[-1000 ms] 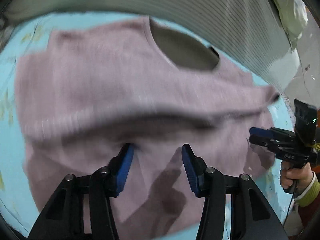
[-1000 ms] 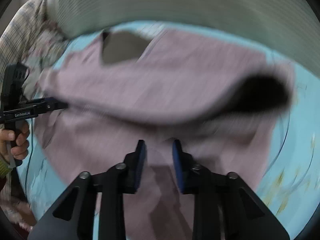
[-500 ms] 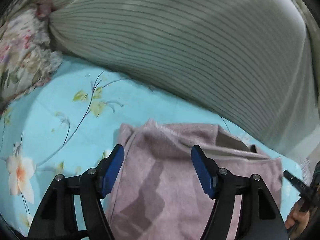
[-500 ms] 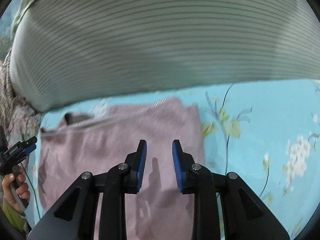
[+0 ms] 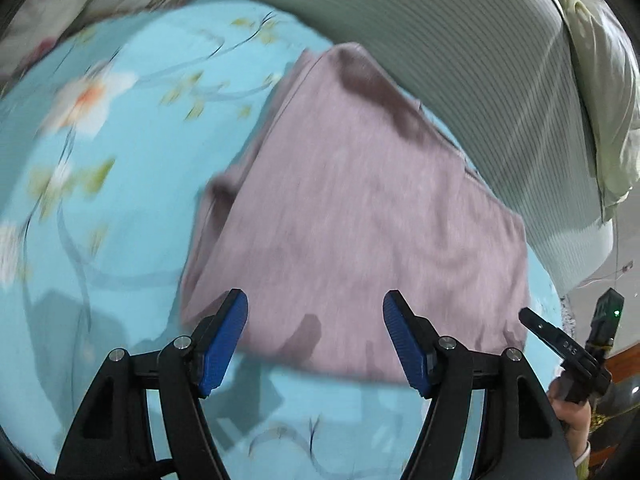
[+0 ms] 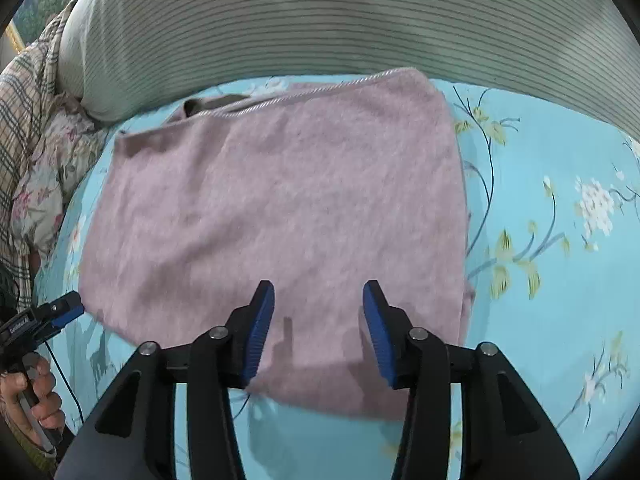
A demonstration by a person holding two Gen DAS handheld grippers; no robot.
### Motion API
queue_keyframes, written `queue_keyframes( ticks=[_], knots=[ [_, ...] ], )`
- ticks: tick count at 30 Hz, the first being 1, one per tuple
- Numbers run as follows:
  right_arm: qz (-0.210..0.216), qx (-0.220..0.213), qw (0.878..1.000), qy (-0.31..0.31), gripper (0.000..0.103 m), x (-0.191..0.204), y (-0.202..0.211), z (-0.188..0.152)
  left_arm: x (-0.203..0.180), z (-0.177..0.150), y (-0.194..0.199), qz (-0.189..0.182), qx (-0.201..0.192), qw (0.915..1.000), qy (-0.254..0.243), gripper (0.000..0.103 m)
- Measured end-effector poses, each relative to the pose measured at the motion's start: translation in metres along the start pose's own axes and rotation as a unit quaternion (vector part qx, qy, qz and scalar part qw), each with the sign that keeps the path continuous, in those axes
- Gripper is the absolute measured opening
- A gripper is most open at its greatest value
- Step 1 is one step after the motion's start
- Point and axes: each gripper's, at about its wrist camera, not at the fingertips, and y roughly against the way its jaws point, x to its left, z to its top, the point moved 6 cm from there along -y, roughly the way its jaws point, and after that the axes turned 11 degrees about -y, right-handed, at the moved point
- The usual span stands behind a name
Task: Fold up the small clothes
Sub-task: 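Grasp the folded bundle's side edge with the left gripper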
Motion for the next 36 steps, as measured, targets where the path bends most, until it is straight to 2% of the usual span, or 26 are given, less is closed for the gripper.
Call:
queue_keyframes(
  ticks=[3,7,12,19,25,33,34,35,36],
  knots=[
    [-0.002,0.003,1.000,-0.006,0.054,0.000,0.005,-0.010,0.003,-0.023,0.009,-0.003,0.006,0.9999,0.008,0.071],
    [-0.002,0.007,1.000,-0.013,0.057,-0.003,0.008,-0.023,0.005,-0.037,0.008,0.001,0.021,0.9997,0.013,0.071],
    [0.002,0.011,1.000,-0.023,0.058,-0.009,0.017,-0.037,0.002,-0.044,-0.001,0.001,0.030,0.9994,0.013,0.072],
    [0.017,0.013,1.000,-0.021,0.058,-0.009,0.021,-0.038,0.010,-0.041,-0.021,0.008,0.037,0.9985,0.040,0.073],
    [0.026,0.018,0.999,-0.016,0.059,-0.003,0.016,-0.034,0.026,-0.025,-0.031,-0.005,0.006,0.9967,0.080,0.078],
    [0.042,0.024,0.999,-0.019,0.059,0.000,0.005,-0.021,0.052,0.014,-0.044,0.005,-0.045,0.9900,0.134,0.078],
    [0.044,0.024,0.999,-0.021,0.059,-0.001,0.004,-0.019,0.052,0.018,-0.045,0.009,-0.047,0.9902,0.131,0.076],
    [0.046,0.024,0.998,-0.025,0.059,-0.003,0.002,-0.016,0.053,0.023,-0.046,0.015,-0.048,0.9910,0.124,0.066],
    [0.049,0.023,0.998,-0.029,0.059,-0.004,0.001,-0.014,0.052,0.027,-0.048,0.017,-0.046,0.9919,0.117,0.048]
  ],
)
